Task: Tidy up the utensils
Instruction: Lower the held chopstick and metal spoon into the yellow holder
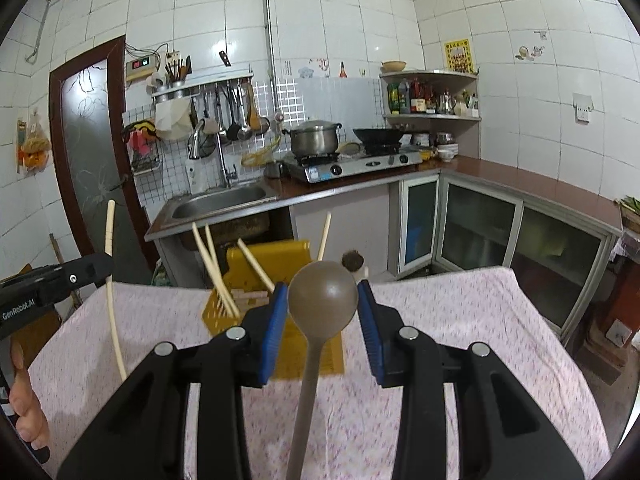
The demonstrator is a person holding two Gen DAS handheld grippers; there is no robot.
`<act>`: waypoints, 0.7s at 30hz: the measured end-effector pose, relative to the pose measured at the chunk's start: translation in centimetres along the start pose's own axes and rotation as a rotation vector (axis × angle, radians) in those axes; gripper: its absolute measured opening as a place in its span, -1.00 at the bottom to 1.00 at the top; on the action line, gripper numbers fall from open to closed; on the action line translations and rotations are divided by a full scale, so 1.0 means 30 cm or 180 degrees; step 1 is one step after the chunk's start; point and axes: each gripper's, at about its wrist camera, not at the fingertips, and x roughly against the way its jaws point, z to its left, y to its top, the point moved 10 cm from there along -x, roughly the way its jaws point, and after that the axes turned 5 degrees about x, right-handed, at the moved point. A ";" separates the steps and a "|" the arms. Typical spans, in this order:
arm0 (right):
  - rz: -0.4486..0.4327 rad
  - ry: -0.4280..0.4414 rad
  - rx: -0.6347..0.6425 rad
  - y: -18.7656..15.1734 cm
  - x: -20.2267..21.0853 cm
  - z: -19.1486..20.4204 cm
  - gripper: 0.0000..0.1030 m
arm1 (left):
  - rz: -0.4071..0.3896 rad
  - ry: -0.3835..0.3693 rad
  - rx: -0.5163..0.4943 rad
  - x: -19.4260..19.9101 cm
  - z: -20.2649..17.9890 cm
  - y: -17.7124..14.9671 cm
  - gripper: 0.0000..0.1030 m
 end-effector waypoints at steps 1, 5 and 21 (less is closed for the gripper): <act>-0.0024 0.0002 0.0000 0.025 -0.011 -0.004 -0.30 | -0.0009 0.0001 -0.0001 -0.014 -0.004 0.022 -0.91; -0.0098 0.0002 0.0011 0.103 -0.056 -0.022 -0.30 | -0.0062 0.0002 -0.0015 -0.060 -0.017 0.096 -0.91; -0.0425 -0.0090 0.0080 0.315 -0.248 -0.053 -0.30 | -0.0500 0.0098 -0.0190 -0.228 -0.051 0.341 -0.91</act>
